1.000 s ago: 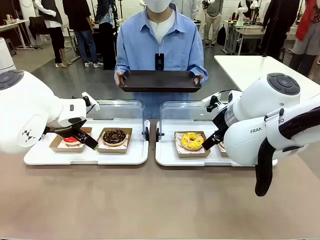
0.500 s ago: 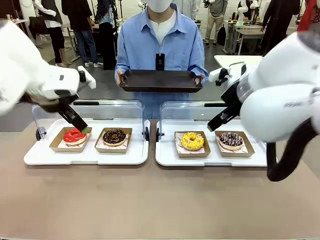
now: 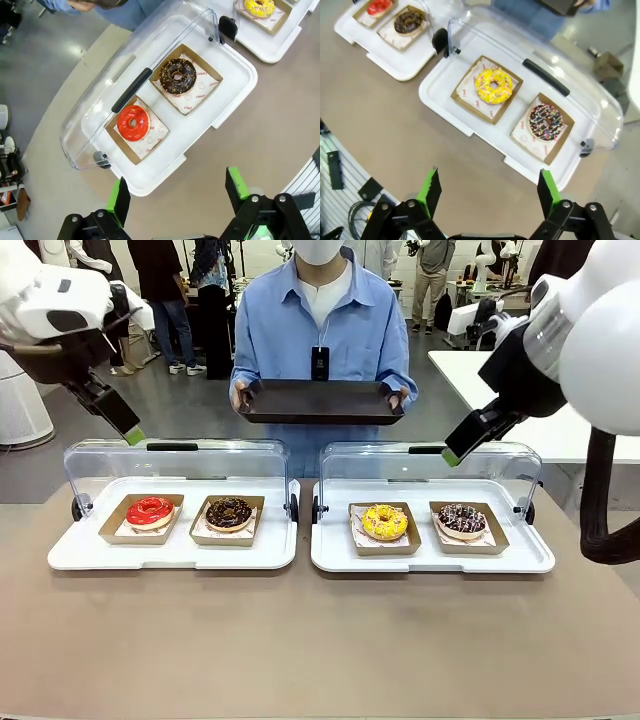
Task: Provide the desired donut to the person.
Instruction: Pick up and lift the Paper togo box containing the Donut pointed at by the person.
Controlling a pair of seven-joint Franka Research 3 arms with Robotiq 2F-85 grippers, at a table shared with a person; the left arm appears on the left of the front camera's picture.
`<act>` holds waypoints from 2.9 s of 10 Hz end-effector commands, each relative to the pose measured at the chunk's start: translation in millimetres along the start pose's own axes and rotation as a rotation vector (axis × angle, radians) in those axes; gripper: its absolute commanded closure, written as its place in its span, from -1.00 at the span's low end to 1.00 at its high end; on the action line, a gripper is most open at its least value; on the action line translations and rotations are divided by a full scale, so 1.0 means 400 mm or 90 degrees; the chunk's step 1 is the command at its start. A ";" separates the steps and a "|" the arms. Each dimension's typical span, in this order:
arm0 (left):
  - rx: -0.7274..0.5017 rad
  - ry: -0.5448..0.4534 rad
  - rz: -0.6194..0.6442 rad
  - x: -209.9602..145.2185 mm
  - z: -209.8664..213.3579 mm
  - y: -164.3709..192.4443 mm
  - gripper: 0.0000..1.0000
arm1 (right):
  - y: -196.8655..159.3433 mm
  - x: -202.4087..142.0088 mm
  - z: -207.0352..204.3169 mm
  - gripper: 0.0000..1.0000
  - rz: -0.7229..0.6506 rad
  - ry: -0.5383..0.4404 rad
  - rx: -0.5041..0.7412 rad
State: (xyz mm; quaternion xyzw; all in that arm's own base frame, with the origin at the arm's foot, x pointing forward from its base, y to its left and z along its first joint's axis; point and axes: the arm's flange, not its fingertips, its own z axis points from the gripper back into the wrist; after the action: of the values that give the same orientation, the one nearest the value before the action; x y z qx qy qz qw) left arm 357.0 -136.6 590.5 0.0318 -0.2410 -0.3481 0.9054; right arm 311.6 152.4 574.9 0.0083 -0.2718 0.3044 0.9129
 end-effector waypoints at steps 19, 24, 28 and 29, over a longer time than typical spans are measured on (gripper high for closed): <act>-0.360 -0.344 -0.259 -0.434 -0.026 0.441 -1.00 | -0.648 -0.432 0.035 -1.00 0.143 -0.271 0.401; -0.355 -0.302 -0.254 -0.505 -0.022 0.460 -1.00 | -0.657 -0.474 0.065 -1.00 0.157 -0.251 0.368; -0.350 -0.292 -0.245 -0.502 -0.035 0.455 -1.00 | -0.642 -0.463 0.090 -1.00 0.197 -0.287 0.368; -0.350 -0.293 -0.246 -0.503 -0.036 0.458 -1.00 | -0.638 -0.462 0.093 -1.00 0.206 -0.297 0.369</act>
State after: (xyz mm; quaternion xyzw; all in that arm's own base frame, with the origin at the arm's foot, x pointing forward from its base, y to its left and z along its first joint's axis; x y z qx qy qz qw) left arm 346.9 127.9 539.5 -0.2495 -0.3217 -0.5565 0.7243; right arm 316.3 -165.0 552.5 0.2852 -0.3568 0.4877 0.7440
